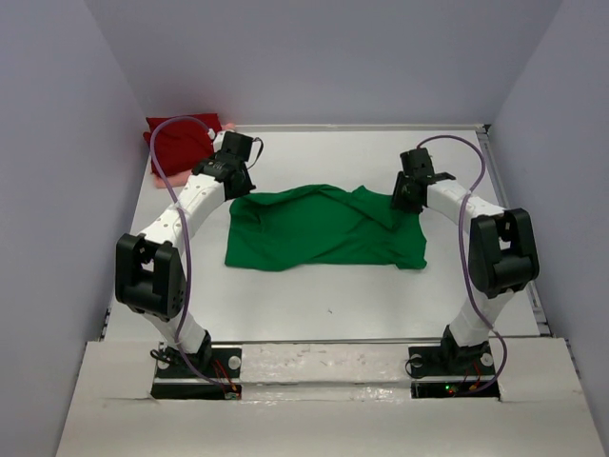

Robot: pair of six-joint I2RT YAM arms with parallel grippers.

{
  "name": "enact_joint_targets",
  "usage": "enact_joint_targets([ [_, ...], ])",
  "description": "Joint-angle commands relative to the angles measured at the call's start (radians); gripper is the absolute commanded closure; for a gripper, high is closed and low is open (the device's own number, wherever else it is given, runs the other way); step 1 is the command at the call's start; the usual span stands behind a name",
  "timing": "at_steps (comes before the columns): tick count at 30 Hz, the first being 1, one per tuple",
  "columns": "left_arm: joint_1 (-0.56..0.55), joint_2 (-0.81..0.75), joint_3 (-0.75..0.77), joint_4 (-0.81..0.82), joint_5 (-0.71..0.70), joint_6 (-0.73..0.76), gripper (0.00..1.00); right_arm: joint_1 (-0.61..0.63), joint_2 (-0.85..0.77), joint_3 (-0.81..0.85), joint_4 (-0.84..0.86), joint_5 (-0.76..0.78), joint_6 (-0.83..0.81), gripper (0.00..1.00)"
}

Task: Fold and stack the t-shirts
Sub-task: Grap the side of the flattened tshirt furthest away from the robot with both arms

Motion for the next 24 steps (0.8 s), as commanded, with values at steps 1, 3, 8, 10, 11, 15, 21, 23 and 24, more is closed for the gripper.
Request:
enact_joint_targets([
  [1,-0.005,-0.034,-0.006,0.017,-0.012,0.011,1.00,-0.015,0.007,-0.012,0.042,0.007,0.014,0.58],
  [3,-0.005,-0.033,-0.011,0.018,-0.009,0.011,1.00,-0.015,0.009,-0.014,0.042,0.004,0.011,0.58],
  [8,-0.005,-0.033,-0.015,0.023,-0.007,0.014,1.00,-0.015,0.020,-0.022,0.047,0.001,0.011,0.59],
  [10,-0.005,-0.033,-0.017,0.023,-0.009,0.012,1.00,-0.015,0.027,-0.022,0.051,0.000,0.009,0.59],
  [11,-0.004,-0.034,-0.017,0.023,-0.010,0.014,1.00,-0.015,0.030,-0.020,0.053,-0.005,0.008,0.61],
  [15,-0.005,-0.036,-0.019,0.023,-0.012,0.012,1.00,-0.024,0.047,-0.006,0.054,-0.019,0.003,0.65],
  [21,-0.005,-0.034,-0.020,0.025,-0.012,0.012,1.00,-0.024,0.061,0.006,0.054,-0.026,0.000,0.68],
  [23,-0.005,-0.033,-0.019,0.023,-0.012,0.011,1.00,-0.024,0.067,0.008,0.054,-0.023,-0.001,0.79],
  [24,-0.005,-0.033,-0.019,0.025,-0.012,0.011,1.00,-0.024,0.066,0.008,0.054,-0.023,0.000,0.86],
])
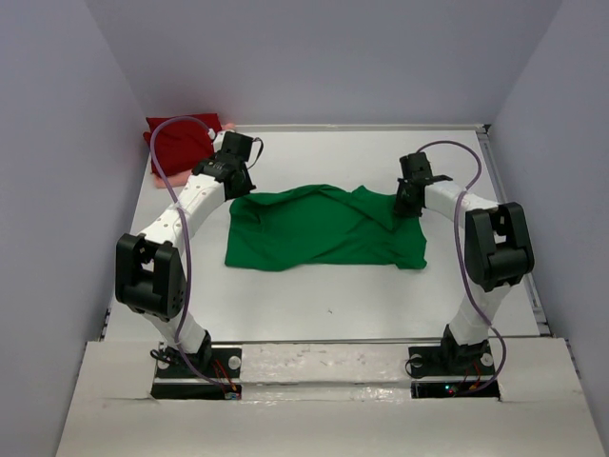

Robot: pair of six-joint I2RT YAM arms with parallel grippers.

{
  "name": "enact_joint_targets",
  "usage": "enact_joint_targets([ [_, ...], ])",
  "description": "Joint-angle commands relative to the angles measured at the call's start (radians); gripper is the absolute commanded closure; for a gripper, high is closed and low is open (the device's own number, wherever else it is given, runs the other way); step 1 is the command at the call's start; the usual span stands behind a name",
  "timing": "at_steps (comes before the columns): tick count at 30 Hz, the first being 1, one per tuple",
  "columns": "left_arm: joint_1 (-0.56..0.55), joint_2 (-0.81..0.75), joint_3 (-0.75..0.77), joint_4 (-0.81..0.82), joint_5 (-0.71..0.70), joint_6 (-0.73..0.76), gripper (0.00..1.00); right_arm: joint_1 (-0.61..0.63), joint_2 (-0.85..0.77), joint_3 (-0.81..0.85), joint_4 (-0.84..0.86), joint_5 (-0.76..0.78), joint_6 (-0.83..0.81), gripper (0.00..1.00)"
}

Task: Fold and stack the t-shirts
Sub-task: Grap the side of the flattened tshirt furthest away from the robot with both arms

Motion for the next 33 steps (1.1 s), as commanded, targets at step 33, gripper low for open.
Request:
enact_joint_targets([
  [33,-0.027,-0.044,-0.072,0.050,0.003,-0.003,1.00,-0.008,-0.040,0.093,-0.046,0.063,-0.054,0.88],
])
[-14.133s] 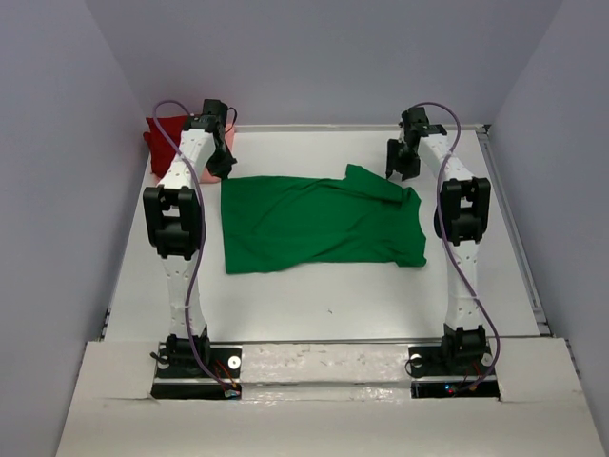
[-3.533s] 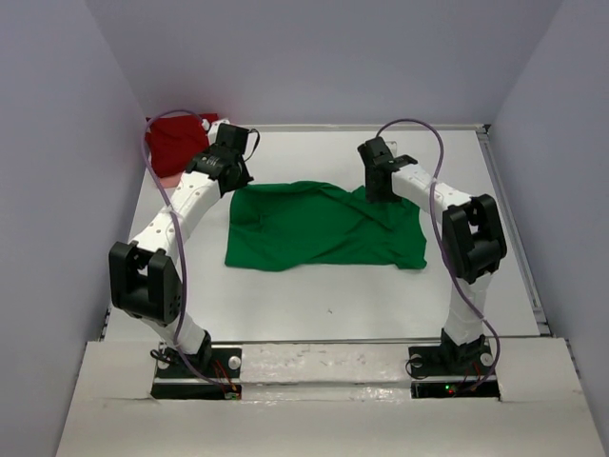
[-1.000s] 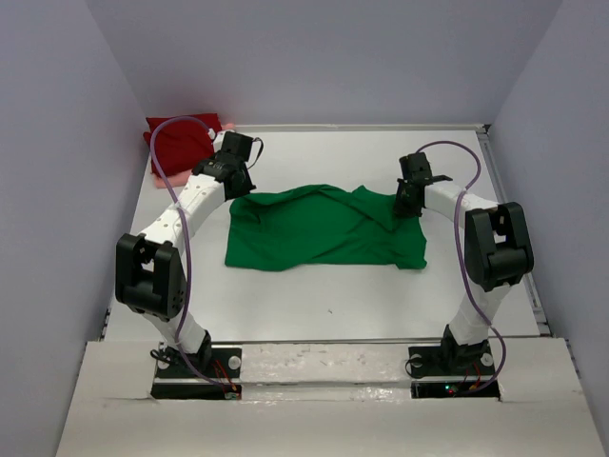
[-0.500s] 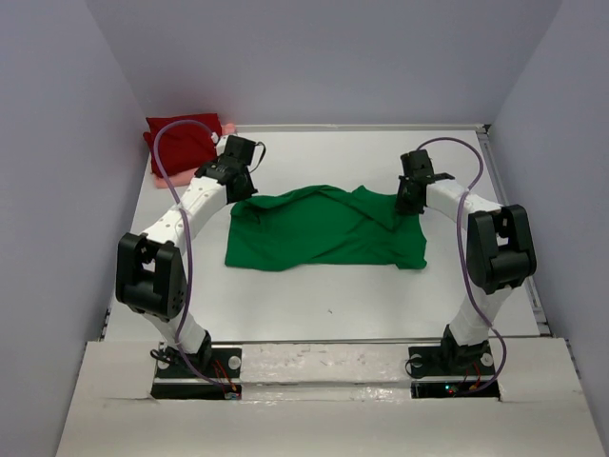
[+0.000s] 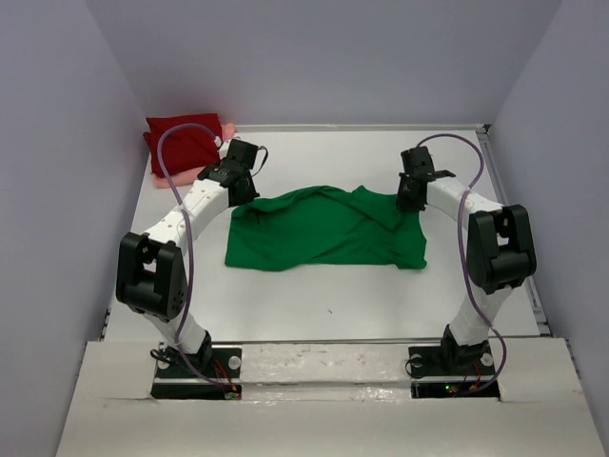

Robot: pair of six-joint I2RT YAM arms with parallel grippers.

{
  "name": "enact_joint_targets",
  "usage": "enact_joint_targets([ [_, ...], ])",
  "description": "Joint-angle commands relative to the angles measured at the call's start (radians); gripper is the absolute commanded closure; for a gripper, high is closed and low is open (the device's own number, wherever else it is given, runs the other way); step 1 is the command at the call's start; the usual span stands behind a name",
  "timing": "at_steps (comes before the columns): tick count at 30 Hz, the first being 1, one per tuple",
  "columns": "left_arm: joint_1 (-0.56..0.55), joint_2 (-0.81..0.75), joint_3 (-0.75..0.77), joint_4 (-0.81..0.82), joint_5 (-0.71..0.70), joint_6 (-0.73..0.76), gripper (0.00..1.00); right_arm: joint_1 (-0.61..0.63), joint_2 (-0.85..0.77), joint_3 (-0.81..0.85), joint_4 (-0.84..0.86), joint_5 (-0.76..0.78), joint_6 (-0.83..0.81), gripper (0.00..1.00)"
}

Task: Fold and stack the t-shirts
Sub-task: Grap the side of the flattened tshirt furthest away from the robot with both arms, then fold the other side of the tshirt into a rectangle

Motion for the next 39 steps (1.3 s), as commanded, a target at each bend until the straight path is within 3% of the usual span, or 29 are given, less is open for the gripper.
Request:
enact_joint_targets([
  [1,-0.002,-0.042,-0.008,0.024,-0.005,-0.002,1.00,-0.008,-0.019,0.056,-0.006,0.021,-0.016,0.90],
  [4,-0.002,-0.042,-0.011,0.026,-0.006,-0.001,1.00,-0.008,-0.017,0.064,-0.012,0.021,-0.014,1.00],
  [17,0.004,-0.037,0.079,-0.033,-0.103,-0.013,1.00,-0.008,-0.060,0.152,-0.021,0.033,-0.089,1.00],
  [29,0.086,-0.028,0.121,-0.085,-0.157,-0.005,1.00,-0.008,0.017,0.406,-0.083,0.109,-0.231,1.00],
  [39,0.137,0.104,0.205,-0.117,-0.114,0.022,1.00,-0.037,0.175,0.682,-0.169,0.161,-0.298,1.00],
])
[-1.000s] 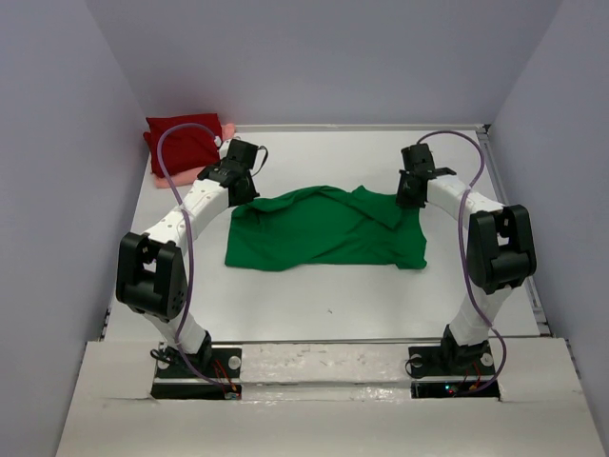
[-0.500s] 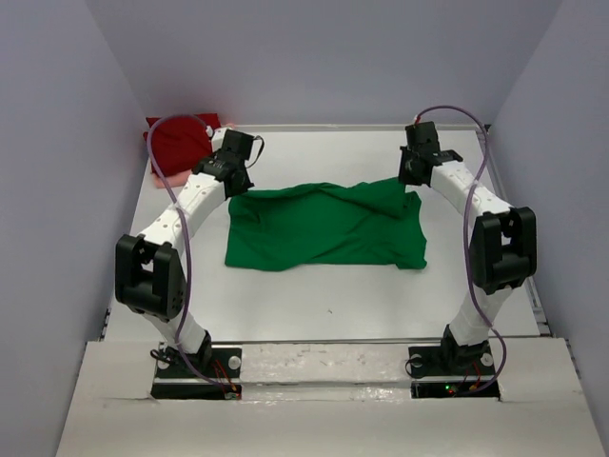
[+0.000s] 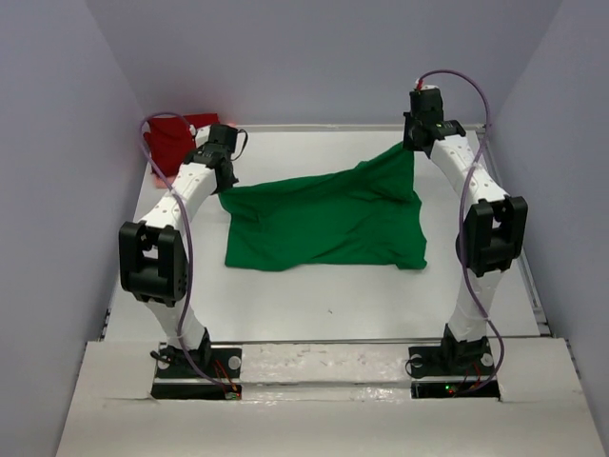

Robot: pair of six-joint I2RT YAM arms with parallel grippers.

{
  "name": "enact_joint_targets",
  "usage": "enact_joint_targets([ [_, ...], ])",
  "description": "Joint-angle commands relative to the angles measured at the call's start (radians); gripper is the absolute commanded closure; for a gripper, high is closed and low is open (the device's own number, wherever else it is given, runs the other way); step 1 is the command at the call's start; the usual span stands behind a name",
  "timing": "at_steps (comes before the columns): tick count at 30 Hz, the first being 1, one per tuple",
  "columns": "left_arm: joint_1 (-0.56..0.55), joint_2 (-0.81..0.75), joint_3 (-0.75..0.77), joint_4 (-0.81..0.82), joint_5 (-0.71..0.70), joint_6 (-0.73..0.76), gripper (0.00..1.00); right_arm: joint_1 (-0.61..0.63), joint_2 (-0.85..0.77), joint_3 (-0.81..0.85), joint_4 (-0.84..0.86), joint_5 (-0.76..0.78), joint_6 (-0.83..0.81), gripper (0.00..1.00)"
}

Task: Fold and stack the t-shirts
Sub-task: Fold the other side of the tshirt into a rectangle

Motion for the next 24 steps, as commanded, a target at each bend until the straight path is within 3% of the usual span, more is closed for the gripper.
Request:
enact_joint_targets([
  [1,0.012,0.053,0.083,-0.029,-0.010,0.013,1.00,-0.018,0.049,0.124,-0.050,0.053,-0.058,1.00],
  [15,0.013,0.273,0.367,-0.058,0.009,0.054,1.00,-0.093,0.132,0.294,-0.048,-0.029,-0.118,1.00],
  [24,0.013,0.351,0.471,-0.062,0.021,0.054,1.00,-0.093,0.138,0.283,-0.036,-0.051,-0.189,1.00],
])
